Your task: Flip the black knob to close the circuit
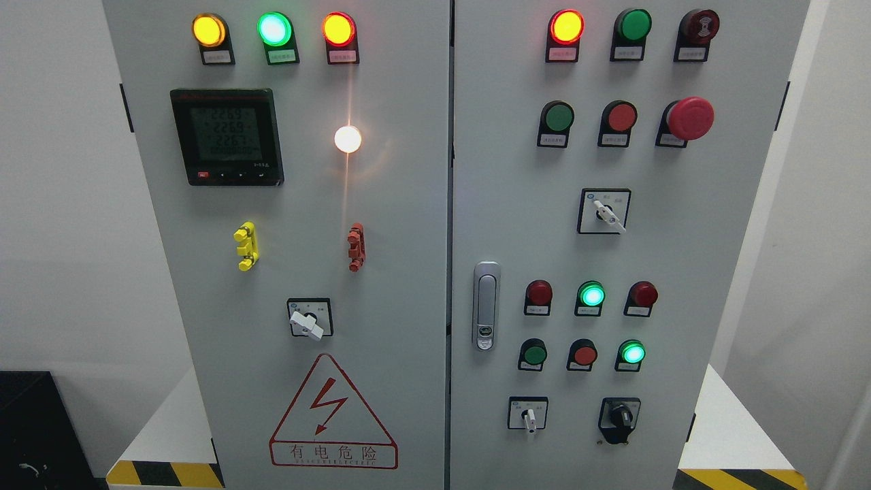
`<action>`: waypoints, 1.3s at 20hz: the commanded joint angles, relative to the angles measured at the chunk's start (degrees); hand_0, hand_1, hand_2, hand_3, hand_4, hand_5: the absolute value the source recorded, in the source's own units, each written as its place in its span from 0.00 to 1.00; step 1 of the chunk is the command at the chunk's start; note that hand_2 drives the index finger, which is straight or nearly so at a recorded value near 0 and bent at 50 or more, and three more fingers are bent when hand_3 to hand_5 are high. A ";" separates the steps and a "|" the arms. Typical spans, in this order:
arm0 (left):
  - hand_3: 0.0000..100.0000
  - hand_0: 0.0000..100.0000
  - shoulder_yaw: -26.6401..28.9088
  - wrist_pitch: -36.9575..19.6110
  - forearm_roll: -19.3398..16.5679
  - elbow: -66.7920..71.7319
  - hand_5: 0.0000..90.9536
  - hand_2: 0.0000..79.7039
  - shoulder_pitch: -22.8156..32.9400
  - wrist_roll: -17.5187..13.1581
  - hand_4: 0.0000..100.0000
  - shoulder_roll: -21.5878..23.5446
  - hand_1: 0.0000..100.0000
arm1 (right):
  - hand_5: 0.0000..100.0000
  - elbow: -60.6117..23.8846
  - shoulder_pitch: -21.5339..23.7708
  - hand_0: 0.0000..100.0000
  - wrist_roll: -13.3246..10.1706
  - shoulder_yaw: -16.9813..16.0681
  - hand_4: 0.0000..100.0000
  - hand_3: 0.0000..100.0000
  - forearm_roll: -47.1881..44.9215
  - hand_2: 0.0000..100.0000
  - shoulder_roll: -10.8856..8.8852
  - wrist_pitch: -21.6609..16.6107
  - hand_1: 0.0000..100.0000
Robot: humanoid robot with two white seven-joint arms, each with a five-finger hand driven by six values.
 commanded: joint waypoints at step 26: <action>0.00 0.12 0.00 0.04 0.00 -1.67 0.00 0.00 1.32 0.02 0.00 0.00 0.56 | 1.00 -7.49 -15.52 0.00 8.93 8.11 0.96 1.00 9.32 0.88 -0.26 15.08 0.00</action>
